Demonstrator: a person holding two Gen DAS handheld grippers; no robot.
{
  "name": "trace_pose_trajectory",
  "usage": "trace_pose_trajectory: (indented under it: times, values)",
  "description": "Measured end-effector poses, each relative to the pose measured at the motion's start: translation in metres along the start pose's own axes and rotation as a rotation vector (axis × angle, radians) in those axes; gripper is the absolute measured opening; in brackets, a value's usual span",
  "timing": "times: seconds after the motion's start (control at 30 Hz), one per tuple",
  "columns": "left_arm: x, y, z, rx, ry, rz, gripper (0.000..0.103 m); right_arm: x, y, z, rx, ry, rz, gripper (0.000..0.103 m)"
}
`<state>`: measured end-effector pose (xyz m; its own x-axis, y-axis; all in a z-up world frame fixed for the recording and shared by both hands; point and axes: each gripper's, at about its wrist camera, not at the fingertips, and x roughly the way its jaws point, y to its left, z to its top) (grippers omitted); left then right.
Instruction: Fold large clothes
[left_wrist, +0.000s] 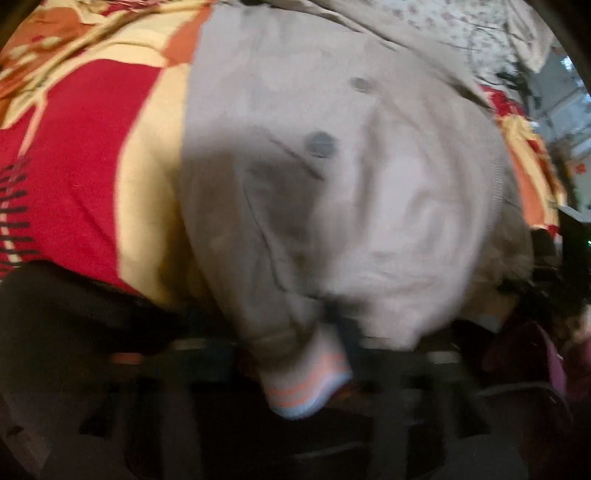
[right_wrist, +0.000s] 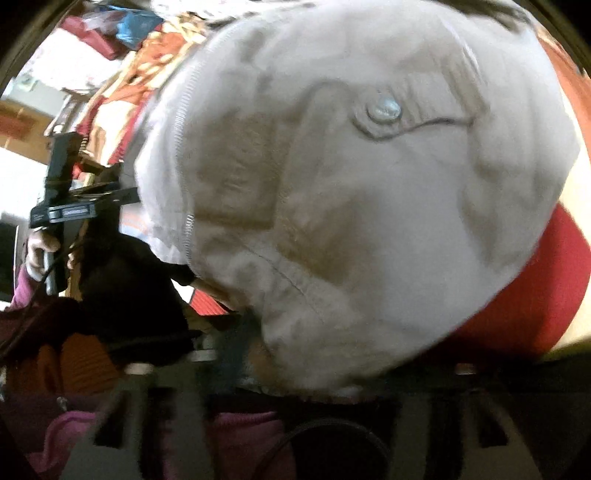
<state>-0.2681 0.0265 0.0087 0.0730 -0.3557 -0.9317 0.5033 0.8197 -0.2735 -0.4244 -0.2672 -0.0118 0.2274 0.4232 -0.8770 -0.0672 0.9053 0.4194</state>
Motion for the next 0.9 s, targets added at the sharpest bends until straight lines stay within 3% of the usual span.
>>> trace_pose_trajectory:
  times: [0.17,0.4,0.5,0.63,0.8,0.9]
  values:
    - [-0.040,-0.009,0.010,0.019,-0.112,-0.071,0.014,-0.035,0.009,0.007,-0.043,-0.102,0.022,0.011]
    - [-0.124,0.001,0.076,-0.055,-0.382,-0.182,0.014,-0.124,0.003,0.046,-0.006,-0.417,0.145,0.006]
    - [-0.137,-0.011,0.118,-0.042,-0.480,-0.171,0.014,-0.145,-0.001,0.072,0.009,-0.521,0.128,0.006]
    - [-0.127,-0.006,0.168,-0.073,-0.547,-0.152,0.014,-0.159,-0.017,0.110,0.079,-0.627,0.130,0.005]
    - [-0.111,0.000,0.208,-0.134,-0.591,-0.069,0.014,-0.158,-0.045,0.141,0.169,-0.676,0.080,0.005]
    - [-0.096,0.003,0.225,-0.153,-0.577,-0.030,0.014,-0.156,-0.069,0.153,0.223,-0.684,0.037,0.005]
